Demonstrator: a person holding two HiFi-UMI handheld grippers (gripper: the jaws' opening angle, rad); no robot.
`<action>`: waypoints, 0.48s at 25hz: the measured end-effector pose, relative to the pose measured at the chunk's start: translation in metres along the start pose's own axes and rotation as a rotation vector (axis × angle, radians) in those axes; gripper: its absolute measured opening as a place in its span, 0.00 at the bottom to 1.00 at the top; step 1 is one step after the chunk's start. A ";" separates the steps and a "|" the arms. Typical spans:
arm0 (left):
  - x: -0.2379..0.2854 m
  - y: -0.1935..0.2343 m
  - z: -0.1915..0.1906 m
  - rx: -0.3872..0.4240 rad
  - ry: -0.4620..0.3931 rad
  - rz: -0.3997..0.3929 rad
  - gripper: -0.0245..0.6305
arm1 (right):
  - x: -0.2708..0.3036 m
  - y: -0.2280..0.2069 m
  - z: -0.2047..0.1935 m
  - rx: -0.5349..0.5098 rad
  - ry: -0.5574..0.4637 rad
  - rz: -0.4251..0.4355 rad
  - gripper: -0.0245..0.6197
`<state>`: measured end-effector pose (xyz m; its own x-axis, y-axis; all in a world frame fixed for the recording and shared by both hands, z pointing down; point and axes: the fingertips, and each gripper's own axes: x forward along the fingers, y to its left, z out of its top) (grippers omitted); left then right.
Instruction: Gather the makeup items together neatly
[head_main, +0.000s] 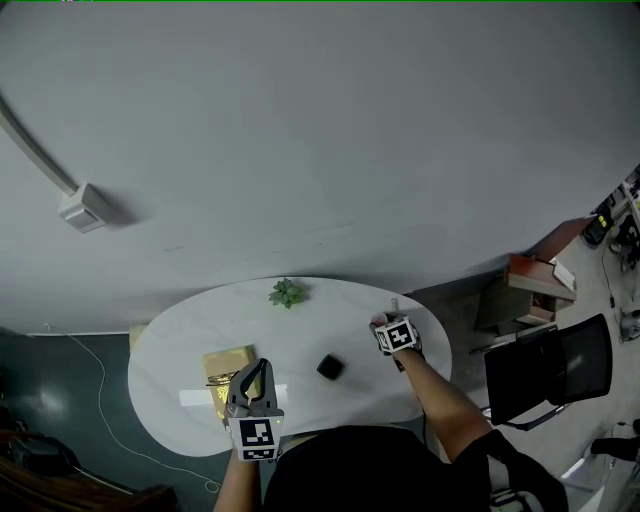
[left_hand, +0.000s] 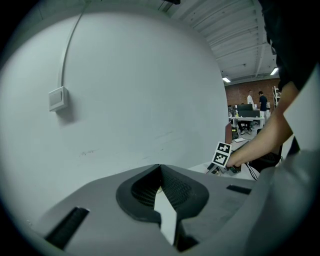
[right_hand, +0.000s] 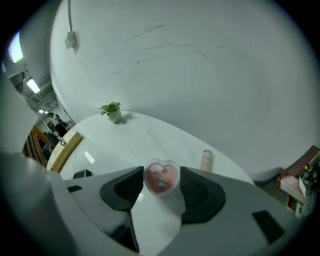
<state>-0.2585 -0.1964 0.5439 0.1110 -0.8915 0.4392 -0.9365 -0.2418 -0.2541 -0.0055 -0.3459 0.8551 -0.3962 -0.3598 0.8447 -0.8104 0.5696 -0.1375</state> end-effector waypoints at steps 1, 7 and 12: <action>0.002 0.000 -0.001 0.000 0.002 -0.002 0.07 | 0.003 -0.001 0.000 0.003 0.005 -0.001 0.42; 0.011 0.003 -0.002 -0.005 0.011 -0.006 0.07 | 0.010 -0.002 -0.002 0.013 0.008 -0.008 0.42; 0.016 -0.003 0.002 -0.005 0.004 -0.018 0.07 | -0.001 0.001 -0.006 0.024 -0.013 0.026 0.42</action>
<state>-0.2529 -0.2110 0.5500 0.1266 -0.8856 0.4469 -0.9359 -0.2559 -0.2420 -0.0035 -0.3407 0.8567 -0.4231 -0.3549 0.8337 -0.8098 0.5609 -0.1722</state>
